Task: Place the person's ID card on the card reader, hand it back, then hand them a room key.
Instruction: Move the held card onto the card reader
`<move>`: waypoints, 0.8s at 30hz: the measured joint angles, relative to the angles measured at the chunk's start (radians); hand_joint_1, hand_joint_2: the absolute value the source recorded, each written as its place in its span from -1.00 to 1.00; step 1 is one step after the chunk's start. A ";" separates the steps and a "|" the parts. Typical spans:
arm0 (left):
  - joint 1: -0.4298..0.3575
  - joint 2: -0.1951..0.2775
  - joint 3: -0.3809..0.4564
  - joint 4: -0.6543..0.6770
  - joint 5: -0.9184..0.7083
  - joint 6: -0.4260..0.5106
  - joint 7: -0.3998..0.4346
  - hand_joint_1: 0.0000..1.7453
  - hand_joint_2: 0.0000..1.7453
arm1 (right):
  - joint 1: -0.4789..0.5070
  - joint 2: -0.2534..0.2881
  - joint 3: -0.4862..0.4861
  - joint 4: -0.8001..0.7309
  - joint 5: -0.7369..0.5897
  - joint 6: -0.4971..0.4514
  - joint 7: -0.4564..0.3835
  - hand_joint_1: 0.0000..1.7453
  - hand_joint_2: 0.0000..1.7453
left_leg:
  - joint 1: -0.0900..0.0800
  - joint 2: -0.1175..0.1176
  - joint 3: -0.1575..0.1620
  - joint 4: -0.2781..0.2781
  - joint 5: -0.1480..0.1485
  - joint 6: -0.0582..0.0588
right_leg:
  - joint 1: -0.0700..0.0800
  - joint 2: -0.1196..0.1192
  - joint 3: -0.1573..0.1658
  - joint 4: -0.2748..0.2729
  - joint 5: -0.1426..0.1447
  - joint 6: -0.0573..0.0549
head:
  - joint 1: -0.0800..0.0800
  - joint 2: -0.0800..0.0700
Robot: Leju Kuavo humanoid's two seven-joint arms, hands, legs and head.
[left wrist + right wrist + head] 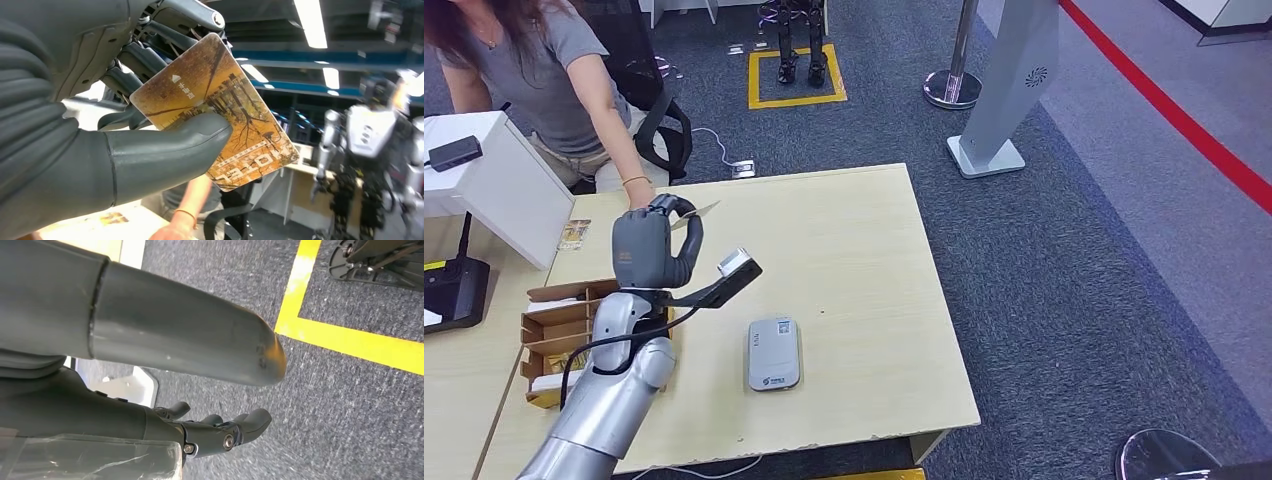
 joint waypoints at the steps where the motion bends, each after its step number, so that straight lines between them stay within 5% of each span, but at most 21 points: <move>1: -0.010 -0.007 -0.019 0.022 -0.019 -0.005 0.006 1.00 1.00 | -0.002 0.000 0.003 0.000 0.002 0.002 0.002 -1.00 1.00 | 0.000 0.000 0.000 0.000 0.000 0.000 | 0.000 0.000 0.000 0.000 0.000 0.000 | 0.000 0.000; 12: -0.048 -0.070 -0.178 0.172 -0.174 -0.038 0.089 1.00 1.00 | -0.007 0.000 0.013 -0.002 0.007 0.006 0.005 -1.00 1.00 | 0.000 0.000 0.000 0.000 0.000 0.000 | 0.000 0.000 0.000 0.000 0.000 0.000 | 0.000 0.000; 24: -0.032 -0.091 -0.315 0.165 -0.353 -0.145 0.256 1.00 1.00 | 0.016 0.000 0.013 -0.001 -0.024 -0.020 -0.004 -1.00 1.00 | 0.000 0.000 -0.001 0.000 0.000 0.000 | 0.000 0.000 0.000 0.000 0.000 0.000 | 0.000 0.000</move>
